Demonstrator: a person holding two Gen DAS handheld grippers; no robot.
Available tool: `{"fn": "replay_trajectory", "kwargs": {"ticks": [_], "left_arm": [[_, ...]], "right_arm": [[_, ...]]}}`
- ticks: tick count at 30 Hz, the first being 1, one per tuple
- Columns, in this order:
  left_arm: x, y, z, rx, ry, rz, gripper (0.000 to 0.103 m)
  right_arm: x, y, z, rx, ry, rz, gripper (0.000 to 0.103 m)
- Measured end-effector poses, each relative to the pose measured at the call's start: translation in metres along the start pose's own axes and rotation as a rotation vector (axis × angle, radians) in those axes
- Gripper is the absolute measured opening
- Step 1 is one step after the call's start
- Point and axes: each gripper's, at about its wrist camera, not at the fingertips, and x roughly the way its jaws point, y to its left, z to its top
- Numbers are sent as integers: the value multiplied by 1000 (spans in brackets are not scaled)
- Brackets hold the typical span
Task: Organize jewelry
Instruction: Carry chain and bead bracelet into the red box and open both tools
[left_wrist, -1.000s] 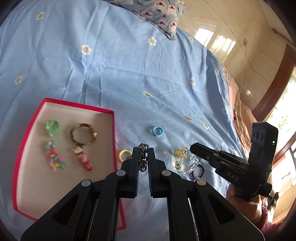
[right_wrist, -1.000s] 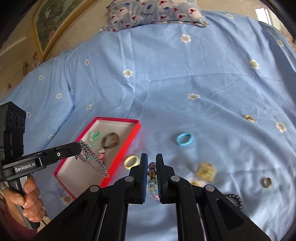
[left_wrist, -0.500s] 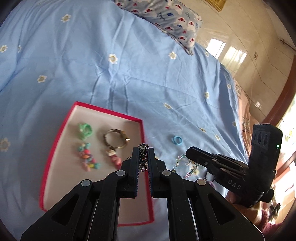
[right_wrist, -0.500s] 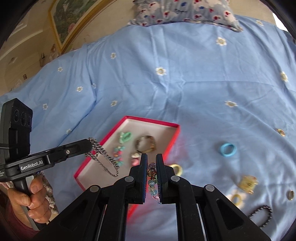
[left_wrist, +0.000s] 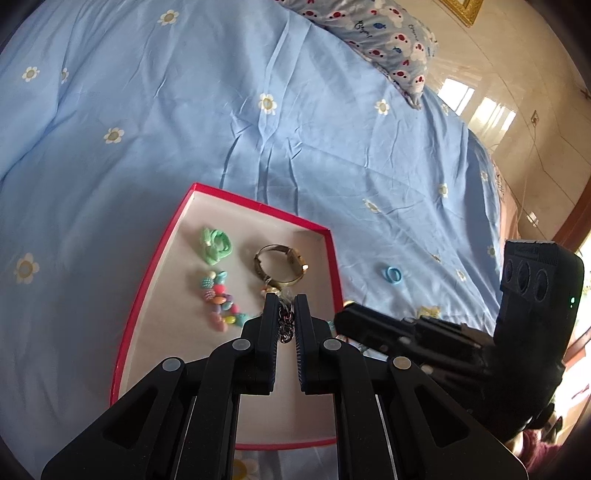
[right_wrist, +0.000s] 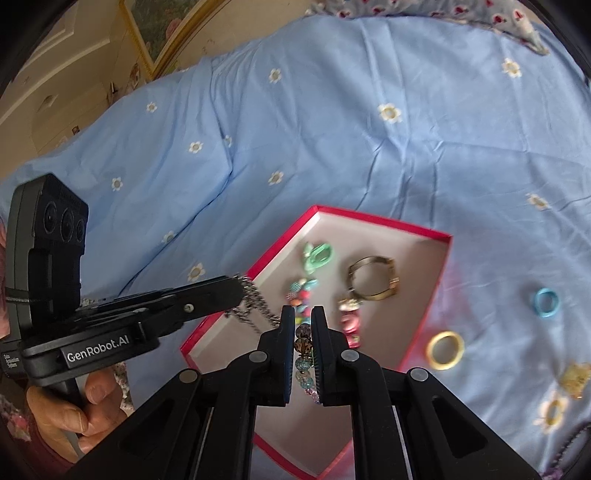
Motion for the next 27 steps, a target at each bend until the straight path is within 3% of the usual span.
{"fn": "replay_trajectory", "kwargs": {"ticks": [13, 27], "left_arm": [[30, 37, -19, -43, 72, 65, 7], [57, 55, -31, -36, 131, 159, 7]], "right_arm": [[45, -25, -23, 44, 100, -49, 8], [64, -32, -31, 21, 145, -106, 9]]}}
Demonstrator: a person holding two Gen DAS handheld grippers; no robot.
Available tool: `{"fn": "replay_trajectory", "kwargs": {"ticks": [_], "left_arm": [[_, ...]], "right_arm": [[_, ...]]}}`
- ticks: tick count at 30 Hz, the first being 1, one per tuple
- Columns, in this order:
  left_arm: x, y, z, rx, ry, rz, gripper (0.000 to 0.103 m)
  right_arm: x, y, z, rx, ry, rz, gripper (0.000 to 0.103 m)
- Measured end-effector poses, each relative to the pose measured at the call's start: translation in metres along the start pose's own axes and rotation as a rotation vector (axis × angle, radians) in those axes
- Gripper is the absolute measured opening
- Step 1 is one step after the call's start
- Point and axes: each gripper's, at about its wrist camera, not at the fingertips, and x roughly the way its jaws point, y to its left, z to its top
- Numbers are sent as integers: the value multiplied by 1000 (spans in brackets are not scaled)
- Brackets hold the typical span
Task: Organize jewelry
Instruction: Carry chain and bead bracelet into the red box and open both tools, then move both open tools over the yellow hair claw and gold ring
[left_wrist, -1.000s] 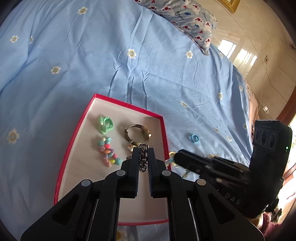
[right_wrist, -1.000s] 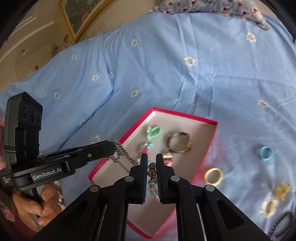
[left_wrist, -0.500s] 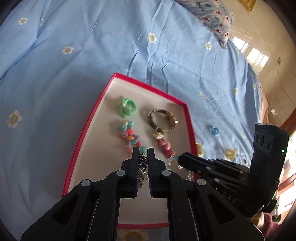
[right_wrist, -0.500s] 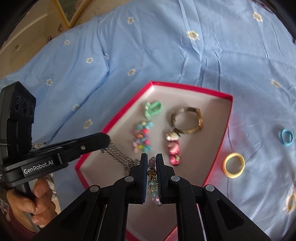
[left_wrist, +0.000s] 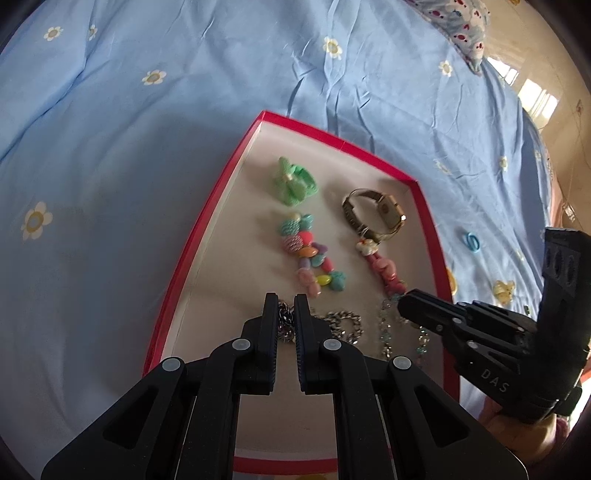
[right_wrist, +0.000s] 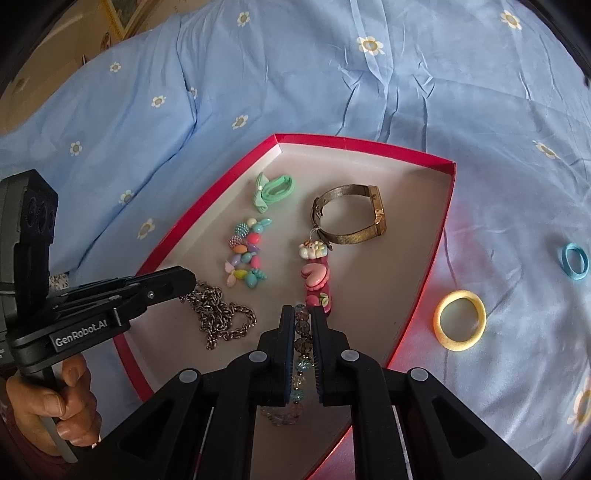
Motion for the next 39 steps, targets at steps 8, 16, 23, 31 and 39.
{"fn": "replay_trajectory", "kwargs": {"ticks": [8, 16, 23, 31, 39], "left_arm": [[-3, -1, -3, 9, 8, 31, 15], [-24, -18, -3, 44, -30, 50, 40], [-41, -36, -5, 50, -60, 19, 52], [-45, -79, -13, 103, -46, -39, 60], [-38, -126, -22, 173, -20, -96, 61]], "right_arm": [[-1, -3, -1, 16, 4, 11, 15], [-23, -4, 0, 33, -44, 34, 35], [-66, -18, -9, 54, -111, 14, 41], [-119, -62, -36, 145, -169, -63, 48], [-164, -108, -70, 236, -204, -163, 49]]}}
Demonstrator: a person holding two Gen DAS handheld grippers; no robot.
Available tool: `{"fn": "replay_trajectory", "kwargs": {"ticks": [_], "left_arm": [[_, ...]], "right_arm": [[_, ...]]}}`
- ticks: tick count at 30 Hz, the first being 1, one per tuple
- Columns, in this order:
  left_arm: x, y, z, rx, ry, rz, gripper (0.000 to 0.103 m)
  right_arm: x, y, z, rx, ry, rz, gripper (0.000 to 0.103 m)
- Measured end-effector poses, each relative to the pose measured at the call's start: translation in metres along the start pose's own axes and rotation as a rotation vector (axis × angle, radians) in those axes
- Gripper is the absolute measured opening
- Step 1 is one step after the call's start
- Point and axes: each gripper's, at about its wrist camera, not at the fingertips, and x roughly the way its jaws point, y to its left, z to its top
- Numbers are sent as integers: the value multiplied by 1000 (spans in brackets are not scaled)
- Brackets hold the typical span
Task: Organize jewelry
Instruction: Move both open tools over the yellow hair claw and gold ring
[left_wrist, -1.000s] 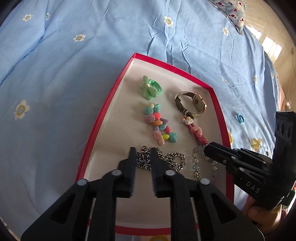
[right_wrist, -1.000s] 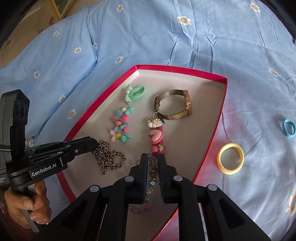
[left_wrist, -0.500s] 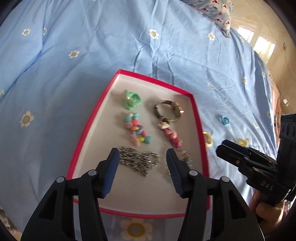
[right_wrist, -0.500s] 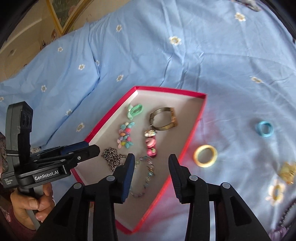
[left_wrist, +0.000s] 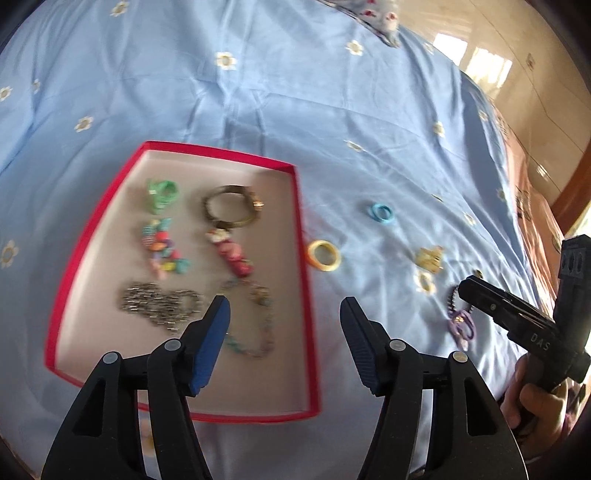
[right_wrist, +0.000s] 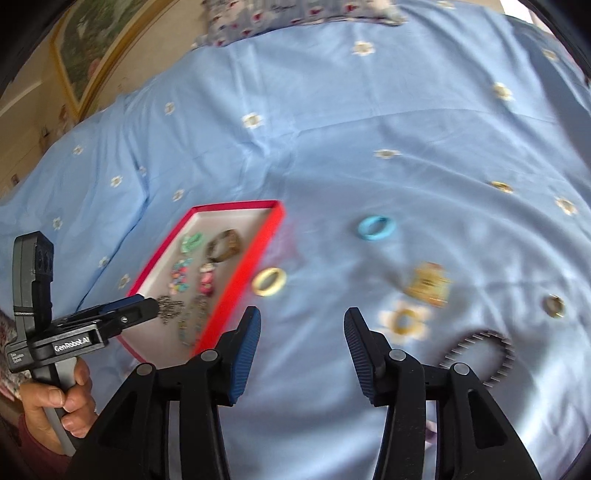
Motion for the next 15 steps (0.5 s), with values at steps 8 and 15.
{"fn": "replay_trajectory", "kwargs": {"ticks": [8, 15], "left_arm": [[17, -47, 0, 74, 37, -50, 63], [33, -89, 5, 132, 56, -90, 68]], "right_arm": [[-29, -58, -16, 86, -23, -94, 50], [-48, -102, -20, 152, -51, -165, 50]]}}
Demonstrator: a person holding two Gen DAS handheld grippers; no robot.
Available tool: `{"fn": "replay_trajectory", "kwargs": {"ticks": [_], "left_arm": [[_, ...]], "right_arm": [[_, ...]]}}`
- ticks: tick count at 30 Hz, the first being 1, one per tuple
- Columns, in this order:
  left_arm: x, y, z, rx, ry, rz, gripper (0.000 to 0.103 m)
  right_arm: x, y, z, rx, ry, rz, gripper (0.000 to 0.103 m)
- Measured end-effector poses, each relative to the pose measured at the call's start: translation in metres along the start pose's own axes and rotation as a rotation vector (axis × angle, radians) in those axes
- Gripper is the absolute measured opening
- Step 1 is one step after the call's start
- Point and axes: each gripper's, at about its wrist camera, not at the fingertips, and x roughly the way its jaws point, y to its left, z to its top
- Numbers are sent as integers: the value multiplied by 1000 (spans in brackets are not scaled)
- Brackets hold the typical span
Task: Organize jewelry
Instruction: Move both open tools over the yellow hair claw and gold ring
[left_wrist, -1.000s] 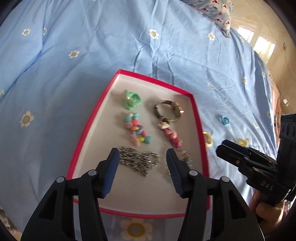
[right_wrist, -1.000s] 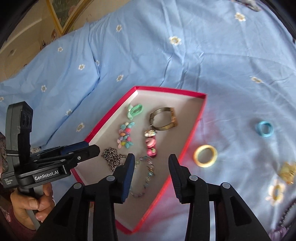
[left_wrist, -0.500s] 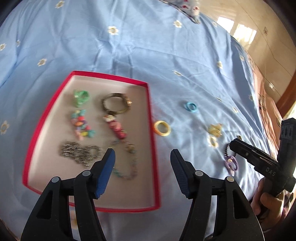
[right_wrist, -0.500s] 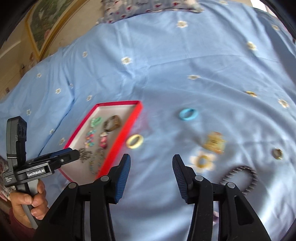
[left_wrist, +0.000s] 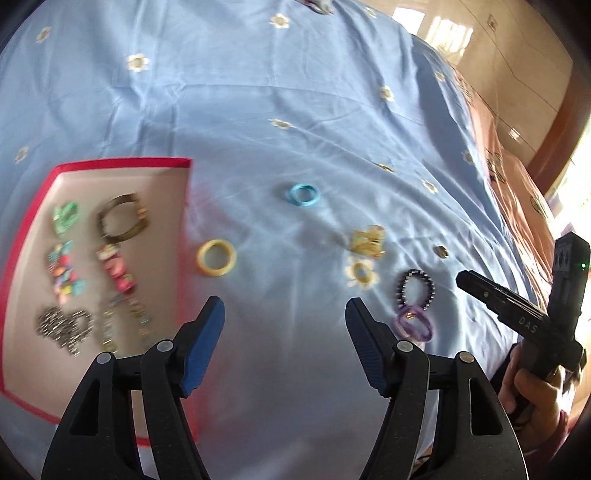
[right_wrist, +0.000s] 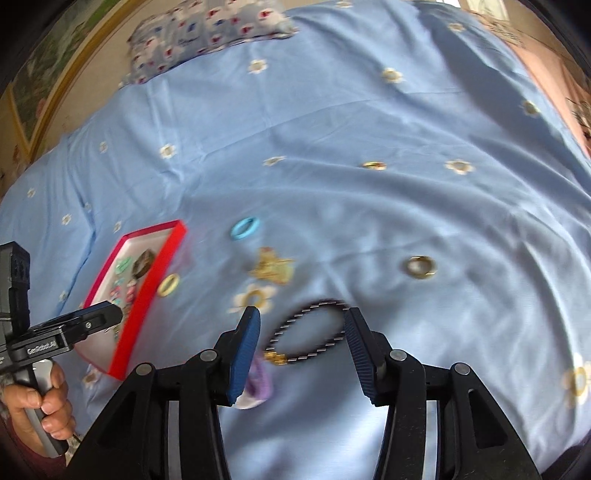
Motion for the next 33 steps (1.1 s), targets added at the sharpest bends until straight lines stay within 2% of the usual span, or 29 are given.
{"fn": "replay_trajectory", "kwargs": {"ticks": [10, 22, 29, 30, 33], "left_arm": [[26, -38, 18, 55, 12, -45, 71], [75, -63, 36, 77, 57, -89, 71], [104, -73, 44, 93, 73, -78, 71], [108, -74, 44, 98, 78, -73, 68], [120, -75, 42, 106, 104, -75, 47]], "right_arm": [[1, -36, 6, 33, -4, -56, 50], [31, -57, 21, 31, 30, -142, 49], [49, -61, 26, 28, 49, -169, 46], [51, -61, 27, 25, 52, -175, 44], [57, -62, 26, 18, 58, -191, 38]]}}
